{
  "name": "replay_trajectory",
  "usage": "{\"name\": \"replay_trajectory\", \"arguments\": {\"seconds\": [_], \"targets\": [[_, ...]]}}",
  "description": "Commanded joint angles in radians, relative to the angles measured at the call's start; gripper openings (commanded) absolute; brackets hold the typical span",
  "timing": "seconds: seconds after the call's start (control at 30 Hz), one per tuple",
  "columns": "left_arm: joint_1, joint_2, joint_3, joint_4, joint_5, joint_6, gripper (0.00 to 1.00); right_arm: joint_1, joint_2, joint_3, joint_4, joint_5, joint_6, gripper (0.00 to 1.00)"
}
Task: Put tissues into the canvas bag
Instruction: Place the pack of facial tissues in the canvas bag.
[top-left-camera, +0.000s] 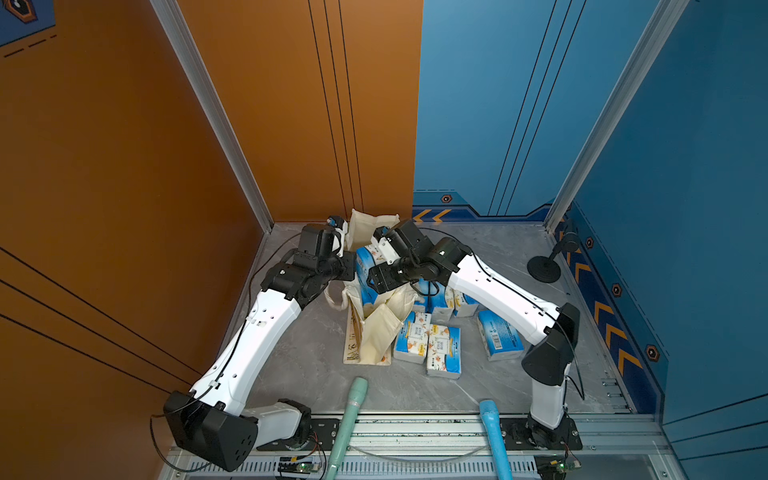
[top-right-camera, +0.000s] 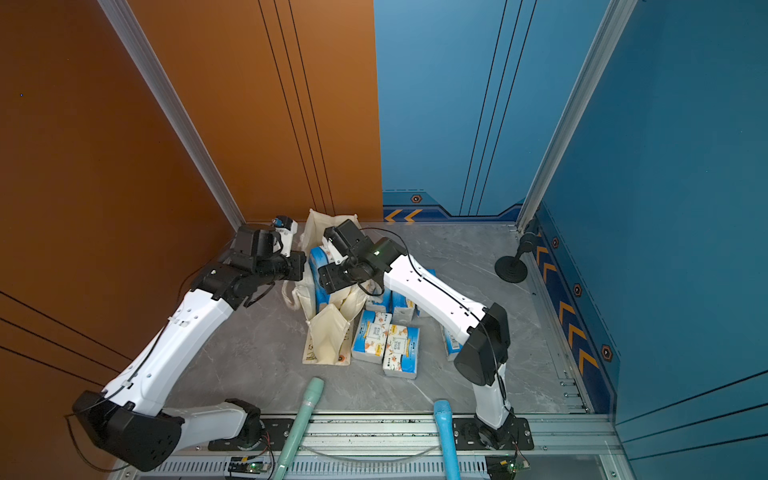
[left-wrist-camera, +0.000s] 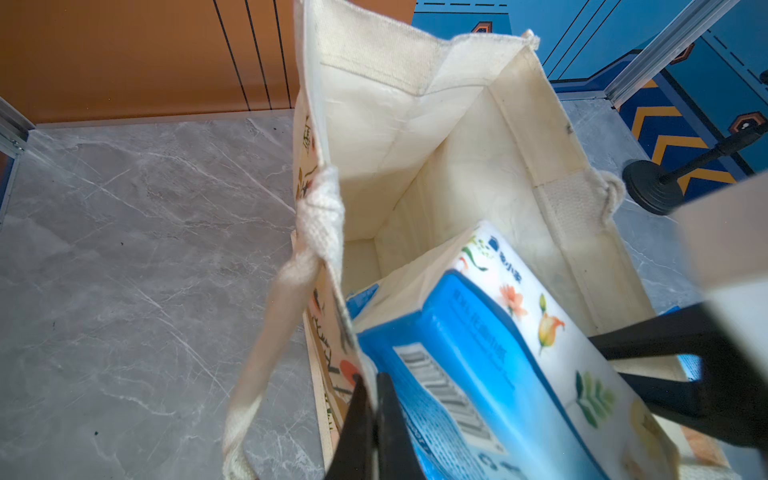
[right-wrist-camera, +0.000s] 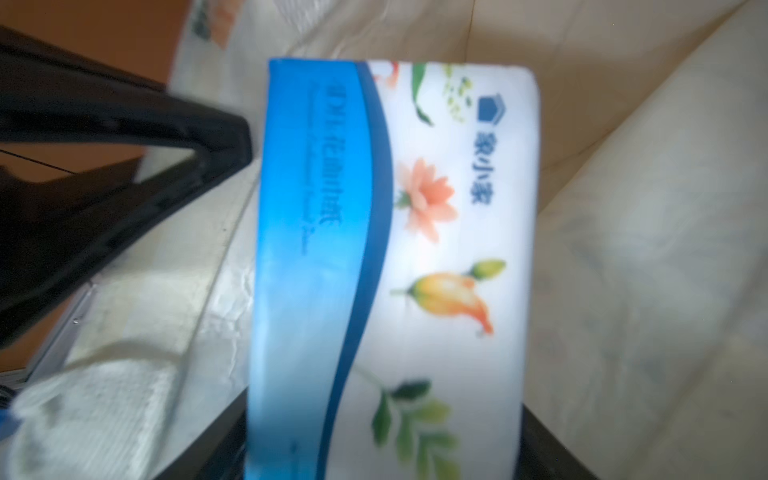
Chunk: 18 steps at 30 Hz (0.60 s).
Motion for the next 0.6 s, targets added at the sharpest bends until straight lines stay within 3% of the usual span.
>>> {"name": "replay_trajectory", "arguments": {"seconds": [0.0,0.13,0.27,0.37,0.57], "targets": [[0.012,0.008,0.007,0.015,0.025,0.019,0.0,-0.052,-0.165,-0.085,0.127,-0.048,0.032,0.79],[0.022,0.006,0.007,0.015,0.029,0.02,0.0,-0.127,-0.276,-0.232,0.166,0.022,0.044,0.78],[0.025,0.008,0.013,0.014,0.037,0.023,0.0,-0.216,-0.277,-0.298,0.165,-0.022,0.061,0.7],[0.025,0.014,0.019,0.014,0.037,0.021,0.0,-0.224,-0.247,-0.303,0.169,-0.056,0.062,0.65],[0.022,0.022,0.024,0.015,0.047,0.019,0.0,-0.221,-0.185,-0.291,0.203,-0.101,0.075,0.64]]}}
